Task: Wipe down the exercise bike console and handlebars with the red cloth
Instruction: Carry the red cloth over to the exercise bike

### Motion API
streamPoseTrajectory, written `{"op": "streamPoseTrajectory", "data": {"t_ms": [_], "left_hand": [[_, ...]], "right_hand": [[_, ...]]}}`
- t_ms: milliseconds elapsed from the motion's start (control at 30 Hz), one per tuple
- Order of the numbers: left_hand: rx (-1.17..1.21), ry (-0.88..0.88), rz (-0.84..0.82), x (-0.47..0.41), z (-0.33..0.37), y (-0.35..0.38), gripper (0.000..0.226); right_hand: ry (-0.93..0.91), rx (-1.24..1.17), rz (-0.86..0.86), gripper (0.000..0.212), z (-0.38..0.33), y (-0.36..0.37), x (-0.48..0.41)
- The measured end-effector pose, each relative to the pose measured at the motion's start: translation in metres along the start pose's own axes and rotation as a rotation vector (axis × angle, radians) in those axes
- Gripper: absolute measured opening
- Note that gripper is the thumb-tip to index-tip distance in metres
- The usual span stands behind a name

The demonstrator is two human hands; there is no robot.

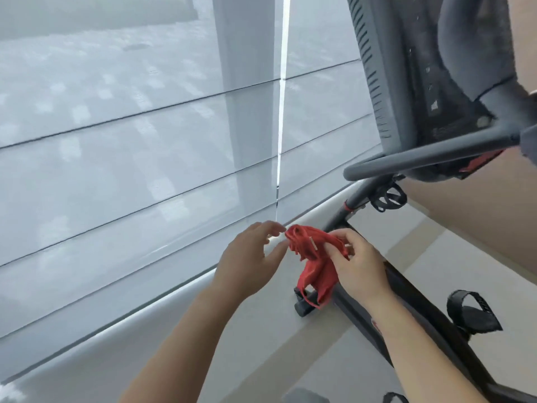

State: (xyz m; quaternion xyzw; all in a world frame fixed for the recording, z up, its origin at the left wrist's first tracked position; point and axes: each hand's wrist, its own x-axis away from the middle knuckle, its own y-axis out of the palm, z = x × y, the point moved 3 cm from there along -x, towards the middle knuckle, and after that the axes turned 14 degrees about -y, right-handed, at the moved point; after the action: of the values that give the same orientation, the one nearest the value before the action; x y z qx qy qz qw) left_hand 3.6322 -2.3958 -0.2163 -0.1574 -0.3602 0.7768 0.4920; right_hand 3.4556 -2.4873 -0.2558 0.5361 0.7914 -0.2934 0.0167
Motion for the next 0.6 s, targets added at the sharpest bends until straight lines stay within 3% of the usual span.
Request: {"op": "streamPoseTrajectory", "data": {"t_ms": [400,600], "left_hand": [[-0.005,0.267,-0.188,-0.133,0.035,-0.005,0.021],[0.057,0.463,-0.276,-0.174,0.086,-0.004,0.023]], "right_hand": [[0.028,0.025,0.236,0.007,0.001,-0.006,-0.081],[0.008,0.136,0.386,0.007,-0.012,-0.028,-0.086]]}}
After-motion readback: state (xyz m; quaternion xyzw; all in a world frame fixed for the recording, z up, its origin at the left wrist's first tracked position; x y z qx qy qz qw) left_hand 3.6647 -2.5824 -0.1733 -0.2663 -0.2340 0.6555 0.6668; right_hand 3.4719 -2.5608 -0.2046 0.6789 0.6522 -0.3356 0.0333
